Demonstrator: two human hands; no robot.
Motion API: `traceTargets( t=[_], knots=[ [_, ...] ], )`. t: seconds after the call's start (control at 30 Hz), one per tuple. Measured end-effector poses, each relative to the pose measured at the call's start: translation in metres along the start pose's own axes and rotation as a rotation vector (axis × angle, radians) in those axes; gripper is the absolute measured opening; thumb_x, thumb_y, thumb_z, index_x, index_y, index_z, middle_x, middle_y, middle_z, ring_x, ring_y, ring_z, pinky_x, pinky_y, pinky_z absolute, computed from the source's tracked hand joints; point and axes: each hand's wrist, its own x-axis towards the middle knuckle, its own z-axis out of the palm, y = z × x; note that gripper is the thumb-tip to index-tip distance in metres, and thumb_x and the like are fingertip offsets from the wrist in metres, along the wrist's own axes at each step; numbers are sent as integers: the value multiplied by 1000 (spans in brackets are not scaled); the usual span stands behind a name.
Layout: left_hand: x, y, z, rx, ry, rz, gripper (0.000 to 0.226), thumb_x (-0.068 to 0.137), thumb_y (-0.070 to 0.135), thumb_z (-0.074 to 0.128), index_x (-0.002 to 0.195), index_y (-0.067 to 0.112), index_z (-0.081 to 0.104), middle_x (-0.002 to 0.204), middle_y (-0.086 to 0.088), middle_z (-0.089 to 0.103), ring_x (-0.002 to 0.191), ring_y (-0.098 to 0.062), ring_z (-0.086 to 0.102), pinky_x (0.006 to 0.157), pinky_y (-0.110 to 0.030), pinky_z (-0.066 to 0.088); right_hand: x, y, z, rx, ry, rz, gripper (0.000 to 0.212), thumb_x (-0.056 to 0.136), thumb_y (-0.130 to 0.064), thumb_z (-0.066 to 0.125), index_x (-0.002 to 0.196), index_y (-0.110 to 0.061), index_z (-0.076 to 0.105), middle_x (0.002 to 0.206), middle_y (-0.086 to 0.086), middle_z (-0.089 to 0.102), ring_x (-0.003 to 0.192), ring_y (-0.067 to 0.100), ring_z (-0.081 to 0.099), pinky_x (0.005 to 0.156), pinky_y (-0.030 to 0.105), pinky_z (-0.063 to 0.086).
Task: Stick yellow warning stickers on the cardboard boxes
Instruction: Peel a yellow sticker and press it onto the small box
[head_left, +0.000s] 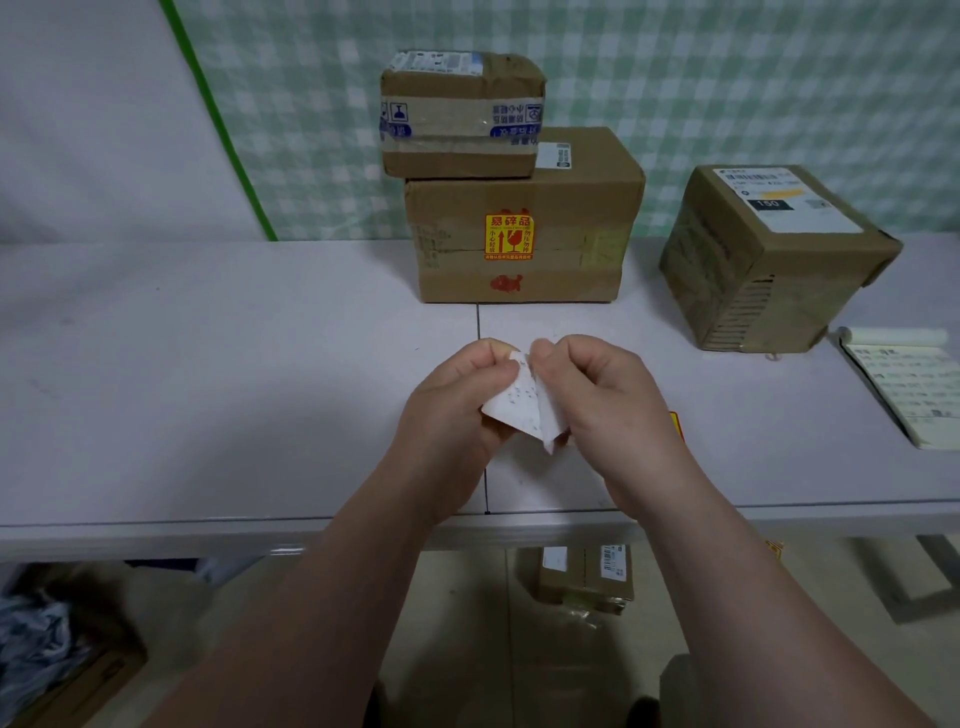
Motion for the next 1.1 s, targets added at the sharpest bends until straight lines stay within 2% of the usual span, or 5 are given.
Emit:
traceTargets(
  t=[0.1, 0.3, 0.67, 0.83, 1.1],
  knots=[
    [3, -2, -1, -93, -33, -34, 24, 76, 14, 46, 93, -1, 54, 93, -20, 54, 87, -28, 54, 72, -32, 49, -1, -2, 1, -121, 40, -85, 44, 85, -40, 51, 67, 0, 52, 67, 23, 54, 63, 37, 52, 54, 44, 46],
    [5, 1, 1, -123, -121, -119, 51, 78, 21, 41, 115, -15, 49, 108, -24, 52, 101, -31, 51, 85, -36, 51, -3, 0, -8, -333, 60, -193, 32, 94, -28, 50, 67, -10, 51, 60, -2, 49, 60, 6, 46, 51, 18, 32],
    [1, -1, 15, 183, 40, -29, 30, 95, 30, 47, 86, 10, 68, 78, -7, 67, 73, -15, 61, 66, -30, 54, -5, 3, -1, -348, 138, -304, 30, 96, -21, 48, 67, -13, 48, 55, -8, 44, 57, 2, 47, 49, 11, 33],
    [-3, -4, 22, 813, 318, 356, 38, 95, 16, 46, 57, 14, 43, 51, 3, 45, 49, -9, 42, 46, -27, 38, -6, 6, 10, -252, 148, -223, 44, 95, -40, 44, 67, -7, 53, 54, -1, 51, 59, 13, 51, 50, 19, 38],
    [-10, 0, 27, 995, 438, 425, 39, 97, 24, 39, 60, 23, 28, 50, 7, 37, 45, -10, 34, 47, -16, 31, -1, 7, 25, -40, 166, -125, 45, 98, -32, 42, 58, -13, 51, 51, -4, 49, 52, 5, 47, 49, 16, 36]
  ],
)
